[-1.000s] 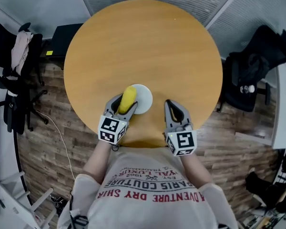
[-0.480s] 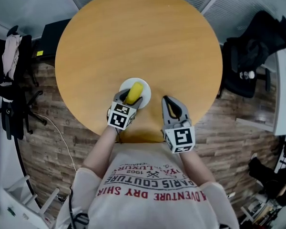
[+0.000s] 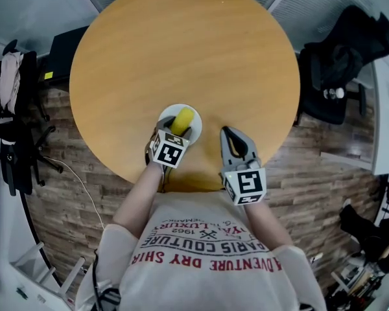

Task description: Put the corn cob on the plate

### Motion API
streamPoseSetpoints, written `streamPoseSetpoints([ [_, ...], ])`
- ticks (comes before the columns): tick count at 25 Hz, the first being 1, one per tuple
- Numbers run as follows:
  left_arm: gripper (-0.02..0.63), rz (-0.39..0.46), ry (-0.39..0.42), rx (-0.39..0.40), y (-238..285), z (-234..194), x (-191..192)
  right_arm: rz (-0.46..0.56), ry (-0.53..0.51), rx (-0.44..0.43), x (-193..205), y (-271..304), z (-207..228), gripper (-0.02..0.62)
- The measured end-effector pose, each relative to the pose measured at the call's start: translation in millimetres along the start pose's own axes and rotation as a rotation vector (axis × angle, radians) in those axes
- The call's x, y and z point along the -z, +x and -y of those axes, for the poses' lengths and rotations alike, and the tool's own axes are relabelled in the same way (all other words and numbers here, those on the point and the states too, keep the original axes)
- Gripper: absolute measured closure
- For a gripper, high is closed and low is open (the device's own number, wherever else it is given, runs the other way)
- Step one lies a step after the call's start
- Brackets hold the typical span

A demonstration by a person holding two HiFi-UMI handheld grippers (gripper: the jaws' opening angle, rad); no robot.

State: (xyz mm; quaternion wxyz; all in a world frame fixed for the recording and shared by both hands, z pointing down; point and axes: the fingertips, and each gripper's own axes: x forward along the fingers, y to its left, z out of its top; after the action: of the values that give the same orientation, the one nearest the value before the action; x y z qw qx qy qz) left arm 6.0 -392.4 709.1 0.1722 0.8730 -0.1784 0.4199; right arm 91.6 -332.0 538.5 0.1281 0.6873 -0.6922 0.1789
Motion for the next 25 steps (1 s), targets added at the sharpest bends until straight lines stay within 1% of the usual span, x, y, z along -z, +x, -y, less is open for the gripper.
streamPoseSetpoints([
  [7, 0.327, 0.009, 0.003, -0.025, 3.8, -2.4, -3.4, -0.007, 0.013, 0.036, 5.0, -6.0, 8.3, 0.565],
  [11, 0.327, 0.025, 0.0, -0.038, 3.8, -4.4, -4.3, -0.008, 0.026, 0.042, 6.8, -7.0, 7.0, 0.565],
  [15, 0.316, 0.092, -0.041, -0.025, 0.3, -5.4, -13.0, -0.002, 0.026, 0.037, 6.8, -8.6, 4.8, 0.565],
  [17, 0.31, 0.108, -0.065, -0.012, -5.3, -2.1, -16.0, 0.0, 0.024, 0.036, 6.2, -11.0, 3.7, 0.565],
  [20, 0.302, 0.128, -0.08, -0.01, -12.6, 2.5, -17.3, 0.009, 0.018, 0.036, 3.6, -15.2, 3.3, 0.565],
  [22, 0.302, 0.161, -0.078, -0.031, -20.7, 2.9, -22.4, 0.018, 0.014, 0.036, 1.4, -17.9, 3.3, 0.565],
  [25, 0.304, 0.273, -0.047, -0.094, -45.0, 1.1, -41.2, 0.032, 0.008, 0.033, -1.7, -22.0, 1.9, 0.565],
])
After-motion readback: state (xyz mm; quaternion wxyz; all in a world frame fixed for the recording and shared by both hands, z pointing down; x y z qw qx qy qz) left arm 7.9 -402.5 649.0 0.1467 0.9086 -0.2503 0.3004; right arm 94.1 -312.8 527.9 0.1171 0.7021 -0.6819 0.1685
